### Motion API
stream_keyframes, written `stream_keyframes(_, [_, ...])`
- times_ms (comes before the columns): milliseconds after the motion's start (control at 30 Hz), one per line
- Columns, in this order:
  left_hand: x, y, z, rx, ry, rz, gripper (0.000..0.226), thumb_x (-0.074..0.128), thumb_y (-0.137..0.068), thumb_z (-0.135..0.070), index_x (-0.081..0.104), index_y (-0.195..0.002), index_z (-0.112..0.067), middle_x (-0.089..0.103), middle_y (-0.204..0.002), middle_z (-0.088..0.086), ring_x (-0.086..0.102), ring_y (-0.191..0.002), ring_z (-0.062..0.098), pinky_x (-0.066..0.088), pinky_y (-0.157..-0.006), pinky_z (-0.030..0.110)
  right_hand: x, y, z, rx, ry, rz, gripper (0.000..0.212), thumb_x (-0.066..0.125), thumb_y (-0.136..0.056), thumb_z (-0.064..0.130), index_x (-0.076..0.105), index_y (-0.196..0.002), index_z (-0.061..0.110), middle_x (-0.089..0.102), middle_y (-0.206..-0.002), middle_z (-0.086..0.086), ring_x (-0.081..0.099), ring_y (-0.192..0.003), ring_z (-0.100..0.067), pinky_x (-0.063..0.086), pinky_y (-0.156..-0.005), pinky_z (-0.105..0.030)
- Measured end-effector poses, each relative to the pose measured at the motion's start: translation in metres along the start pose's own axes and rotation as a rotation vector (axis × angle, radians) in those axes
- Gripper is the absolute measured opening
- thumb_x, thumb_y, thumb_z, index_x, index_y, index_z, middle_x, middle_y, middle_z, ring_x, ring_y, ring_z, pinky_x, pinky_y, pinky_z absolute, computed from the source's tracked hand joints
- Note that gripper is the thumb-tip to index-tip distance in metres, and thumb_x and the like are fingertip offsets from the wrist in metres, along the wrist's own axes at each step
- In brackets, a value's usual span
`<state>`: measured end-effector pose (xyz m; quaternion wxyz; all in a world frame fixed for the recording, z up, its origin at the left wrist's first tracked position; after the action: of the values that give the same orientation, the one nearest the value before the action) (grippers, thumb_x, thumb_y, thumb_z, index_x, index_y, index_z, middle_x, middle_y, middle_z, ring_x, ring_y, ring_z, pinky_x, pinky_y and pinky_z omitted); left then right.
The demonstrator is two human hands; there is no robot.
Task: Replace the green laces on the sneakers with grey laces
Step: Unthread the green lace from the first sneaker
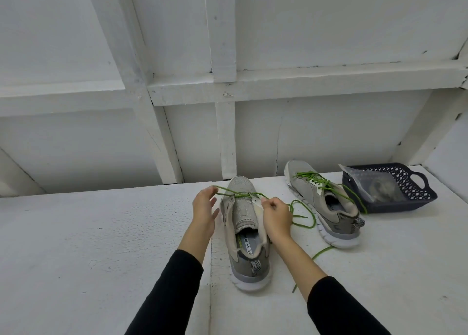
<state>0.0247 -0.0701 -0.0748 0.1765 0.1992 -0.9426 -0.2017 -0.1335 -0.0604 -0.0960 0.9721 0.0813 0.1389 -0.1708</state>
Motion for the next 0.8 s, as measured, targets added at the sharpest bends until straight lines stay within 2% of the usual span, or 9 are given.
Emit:
stream_keyframes(133, [-0.008,-0.005,0.006,-0.170,0.066,-0.121,0.011,0.054,-0.097,-0.017,0.061,-0.103,-0.014,0.062,-0.106,-0.001,0.052,-0.107,0.017,0.043,-0.083,0.032,-0.001,0.001,0.001,-0.012,0.041,0.006,0.029,0.054,-0.098,0.024,0.053,-0.073,0.009,0.052,-0.064,0.002,0.044,-0.059,-0.007,0.028,-0.048,-0.015])
stream_keyframes(200, [-0.005,-0.005,0.003,-0.053,-0.039,-0.191,0.017,0.053,-0.096,-0.013,0.060,-0.111,-0.012,0.061,-0.113,0.002,0.053,-0.105,0.018,0.044,-0.085,0.033,0.000,0.001,0.001,-0.016,0.049,0.002,0.029,0.053,-0.098,0.024,0.052,-0.073,0.009,0.052,-0.064,0.002,0.044,-0.058,-0.007,0.027,-0.047,-0.014])
stream_keyframes(267, [-0.002,-0.002,-0.004,0.230,-0.204,-0.276,0.018,0.051,-0.097,-0.011,0.060,-0.112,-0.013,0.060,-0.112,0.000,0.054,-0.103,0.016,0.042,-0.083,0.026,0.000,0.001,0.001,-0.024,0.057,0.000,0.030,0.053,-0.098,0.024,0.052,-0.072,0.009,0.051,-0.063,0.002,0.043,-0.058,-0.009,0.029,-0.049,-0.017])
stream_keyframes(333, [0.003,0.006,-0.012,0.546,-0.388,-0.222,0.018,0.051,-0.098,-0.010,0.063,-0.109,-0.015,0.062,-0.106,-0.003,0.057,-0.098,0.011,0.041,-0.076,0.014,0.001,0.001,0.001,-0.032,0.061,0.000,0.031,0.053,-0.098,0.023,0.051,-0.071,0.010,0.050,-0.062,0.001,0.042,-0.057,-0.010,0.030,-0.050,-0.022])
stream_keyframes(400, [0.010,0.006,-0.015,0.686,-0.584,-0.063,0.018,0.053,-0.097,-0.011,0.067,-0.100,-0.021,0.067,-0.102,-0.006,0.059,-0.092,0.004,0.043,-0.074,0.013,0.002,0.001,0.000,-0.035,0.057,0.000,0.031,0.052,-0.098,0.023,0.050,-0.070,0.010,0.050,-0.062,0.001,0.042,-0.057,-0.011,0.029,-0.051,-0.024])
stream_keyframes(467, [0.020,0.000,-0.015,0.690,-0.834,0.092,0.019,0.056,-0.094,-0.014,0.069,-0.094,-0.028,0.070,-0.099,-0.009,0.062,-0.091,0.006,0.050,-0.080,0.025,0.002,0.001,0.000,-0.038,0.050,-0.001,0.031,0.052,-0.098,0.023,0.050,-0.070,0.010,0.050,-0.062,0.000,0.042,-0.057,-0.011,0.030,-0.051,-0.025])
stream_keyframes(567, [0.032,-0.004,-0.008,0.609,-1.227,0.228,0.021,0.055,-0.093,-0.018,0.070,-0.104,-0.028,0.069,-0.111,-0.006,0.061,-0.105,0.016,0.050,-0.088,0.033,0.002,0.000,-0.001,-0.039,0.044,0.004,0.032,0.053,-0.098,0.023,0.048,-0.068,0.011,0.049,-0.061,0.001,0.042,-0.058,-0.012,0.030,-0.051,-0.025])
stream_keyframes(667, [0.037,-0.006,0.000,0.655,-1.438,0.197,0.028,0.056,-0.092,-0.019,0.068,-0.115,-0.030,0.067,-0.117,0.000,0.056,-0.112,0.023,0.047,-0.092,0.036,0.002,0.000,-0.002,-0.040,0.050,0.010,0.032,0.053,-0.098,0.023,0.049,-0.068,0.011,0.049,-0.061,0.001,0.042,-0.058,-0.012,0.031,-0.052,-0.025])
stream_keyframes(800, [0.038,-0.008,0.006,0.752,-1.476,0.109,0.022,0.059,-0.093,-0.027,0.069,-0.113,-0.031,0.068,-0.111,-0.005,0.048,-0.112,0.025,0.038,-0.091,0.037,0.002,-0.002,-0.002,-0.026,0.030,0.012,0.032,0.054,-0.098,0.023,0.049,-0.068,0.012,0.050,-0.063,0.002,0.044,-0.060,-0.012,0.032,-0.052,-0.021])
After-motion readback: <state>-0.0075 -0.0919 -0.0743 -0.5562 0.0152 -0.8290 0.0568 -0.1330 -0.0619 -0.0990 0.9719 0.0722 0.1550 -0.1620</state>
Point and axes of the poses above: each hand's wrist, its own y-axis away from the middle knuckle, its own x-axis out of the palm, z = x × y, the point moved 1 cm from there along -y, towards the middle knuckle
